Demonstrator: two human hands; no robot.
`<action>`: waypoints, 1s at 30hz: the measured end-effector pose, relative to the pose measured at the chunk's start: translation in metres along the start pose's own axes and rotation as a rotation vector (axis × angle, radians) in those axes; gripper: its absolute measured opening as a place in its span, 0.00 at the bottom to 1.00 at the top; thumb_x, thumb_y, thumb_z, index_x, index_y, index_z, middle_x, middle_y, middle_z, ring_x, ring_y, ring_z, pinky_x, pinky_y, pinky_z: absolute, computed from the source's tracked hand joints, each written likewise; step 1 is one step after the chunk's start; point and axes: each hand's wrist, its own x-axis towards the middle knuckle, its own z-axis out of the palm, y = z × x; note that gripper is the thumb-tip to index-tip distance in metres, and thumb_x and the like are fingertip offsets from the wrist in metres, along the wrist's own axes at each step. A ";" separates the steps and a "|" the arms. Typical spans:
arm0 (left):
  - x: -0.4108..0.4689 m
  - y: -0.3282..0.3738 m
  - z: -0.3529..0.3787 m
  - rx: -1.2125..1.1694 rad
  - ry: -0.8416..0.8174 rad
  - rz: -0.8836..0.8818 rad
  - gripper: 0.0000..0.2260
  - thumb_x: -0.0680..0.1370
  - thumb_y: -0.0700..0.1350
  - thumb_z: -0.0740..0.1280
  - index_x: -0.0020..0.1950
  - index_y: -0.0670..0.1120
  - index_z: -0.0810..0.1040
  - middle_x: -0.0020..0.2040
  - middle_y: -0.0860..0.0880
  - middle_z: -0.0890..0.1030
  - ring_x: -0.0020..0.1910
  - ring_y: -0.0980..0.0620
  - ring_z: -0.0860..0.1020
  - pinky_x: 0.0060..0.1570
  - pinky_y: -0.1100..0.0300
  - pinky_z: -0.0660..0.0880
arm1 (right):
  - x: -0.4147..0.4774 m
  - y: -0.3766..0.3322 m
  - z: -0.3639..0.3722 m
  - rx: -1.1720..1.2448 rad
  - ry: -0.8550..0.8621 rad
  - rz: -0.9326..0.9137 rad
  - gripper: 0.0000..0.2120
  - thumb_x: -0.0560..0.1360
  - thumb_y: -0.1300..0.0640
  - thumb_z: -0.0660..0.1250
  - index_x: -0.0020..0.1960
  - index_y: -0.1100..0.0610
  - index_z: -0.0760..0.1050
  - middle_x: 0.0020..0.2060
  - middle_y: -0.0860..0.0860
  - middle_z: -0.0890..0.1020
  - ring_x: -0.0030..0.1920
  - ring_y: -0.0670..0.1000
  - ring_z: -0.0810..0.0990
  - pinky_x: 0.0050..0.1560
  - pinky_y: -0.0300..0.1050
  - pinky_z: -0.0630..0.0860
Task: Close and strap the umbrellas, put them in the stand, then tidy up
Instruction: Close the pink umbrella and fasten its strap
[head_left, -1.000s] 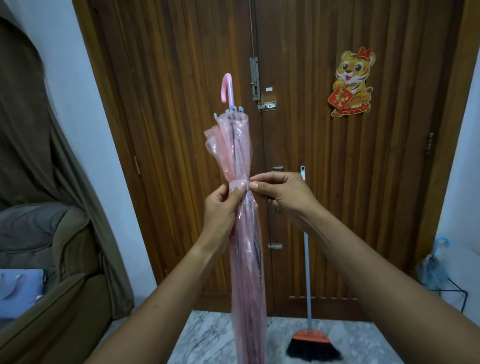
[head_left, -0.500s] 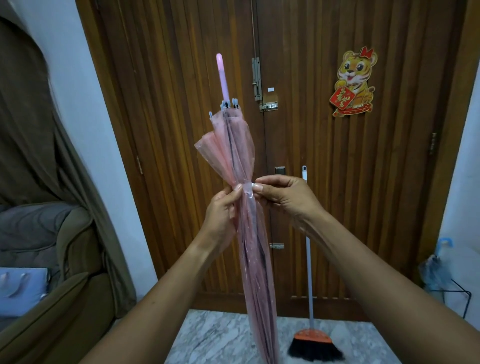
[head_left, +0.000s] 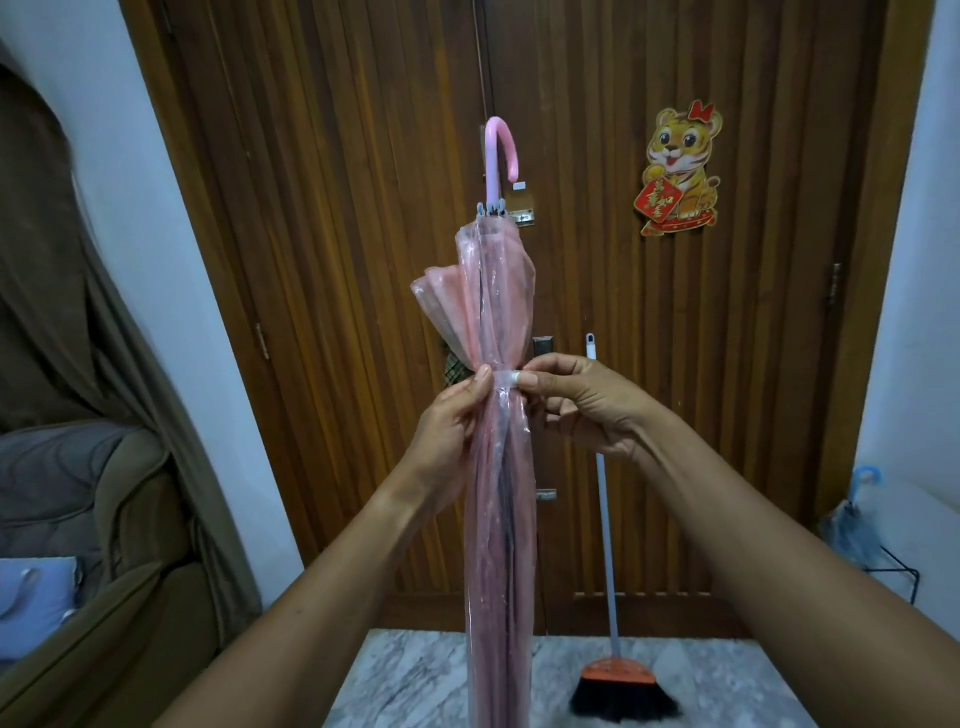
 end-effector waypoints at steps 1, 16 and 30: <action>0.000 0.001 0.004 -0.008 -0.008 -0.004 0.17 0.82 0.51 0.58 0.62 0.43 0.79 0.43 0.46 0.81 0.41 0.52 0.80 0.46 0.58 0.78 | -0.002 -0.002 -0.002 -0.018 -0.004 -0.005 0.05 0.66 0.63 0.76 0.42 0.59 0.82 0.38 0.55 0.83 0.38 0.50 0.80 0.45 0.44 0.74; 0.022 -0.013 0.067 0.126 -0.022 0.096 0.15 0.84 0.48 0.55 0.55 0.41 0.78 0.37 0.50 0.81 0.36 0.55 0.80 0.40 0.62 0.79 | -0.037 -0.026 -0.052 -0.143 0.062 -0.129 0.08 0.64 0.60 0.78 0.43 0.60 0.83 0.36 0.55 0.84 0.37 0.51 0.80 0.40 0.43 0.74; 0.098 -0.078 0.099 0.120 -0.014 0.032 0.16 0.84 0.47 0.60 0.64 0.39 0.78 0.54 0.40 0.84 0.52 0.47 0.82 0.53 0.55 0.79 | -0.033 -0.025 -0.134 -0.190 0.253 -0.222 0.06 0.72 0.63 0.75 0.49 0.61 0.82 0.38 0.53 0.84 0.37 0.47 0.81 0.41 0.41 0.73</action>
